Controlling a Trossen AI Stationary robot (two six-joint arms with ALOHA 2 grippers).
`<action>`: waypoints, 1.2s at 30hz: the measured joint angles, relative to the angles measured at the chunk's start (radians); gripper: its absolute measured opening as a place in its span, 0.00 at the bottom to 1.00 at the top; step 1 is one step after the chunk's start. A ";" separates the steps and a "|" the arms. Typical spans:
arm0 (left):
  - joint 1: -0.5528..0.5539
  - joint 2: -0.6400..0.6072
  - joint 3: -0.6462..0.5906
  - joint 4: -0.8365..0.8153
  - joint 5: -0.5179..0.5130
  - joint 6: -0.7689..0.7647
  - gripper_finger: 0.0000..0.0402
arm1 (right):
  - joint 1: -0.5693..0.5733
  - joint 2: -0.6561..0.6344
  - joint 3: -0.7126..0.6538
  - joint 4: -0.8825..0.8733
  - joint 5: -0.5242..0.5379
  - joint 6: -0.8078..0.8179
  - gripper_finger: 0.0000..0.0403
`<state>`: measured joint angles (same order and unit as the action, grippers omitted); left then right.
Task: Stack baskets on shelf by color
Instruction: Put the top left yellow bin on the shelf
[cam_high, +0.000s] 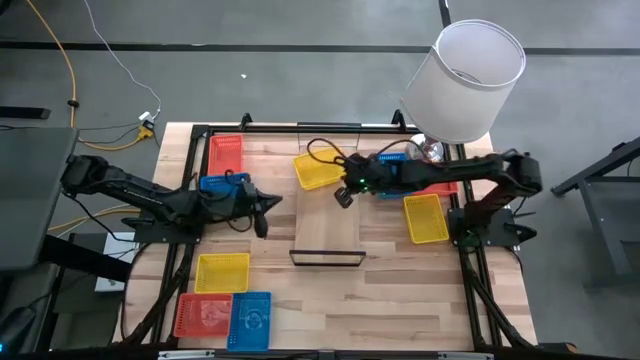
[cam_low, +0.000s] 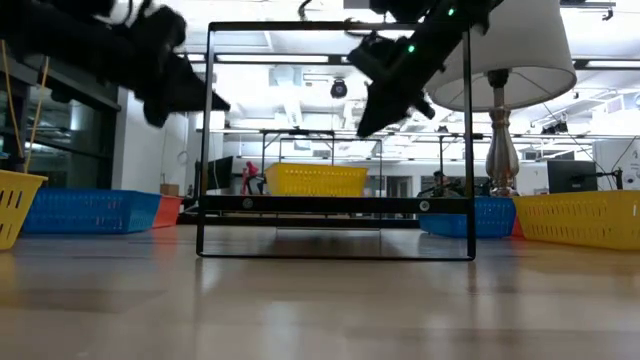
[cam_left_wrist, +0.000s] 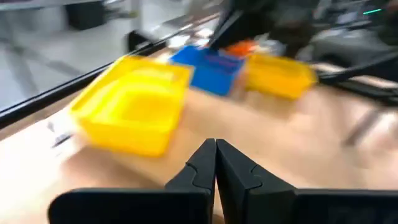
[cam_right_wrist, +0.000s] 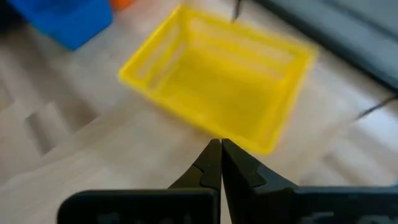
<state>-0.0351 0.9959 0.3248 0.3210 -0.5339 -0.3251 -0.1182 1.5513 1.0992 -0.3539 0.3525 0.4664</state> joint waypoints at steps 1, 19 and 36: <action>0.015 0.014 0.000 -0.011 -0.001 -0.015 0.00 | -0.004 -0.013 0.000 -0.007 0.027 -0.002 0.00; 0.245 0.458 0.001 0.305 0.110 -0.117 0.00 | -0.207 0.139 -0.002 -0.007 -0.053 0.000 0.00; 0.284 0.683 0.149 0.392 0.099 -0.050 0.00 | -0.169 0.150 -0.002 0.021 -0.084 0.032 0.00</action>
<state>0.2487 1.6794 0.4736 0.7127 -0.4347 -0.3750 -0.2875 1.7011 1.0969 -0.3327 0.2680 0.4987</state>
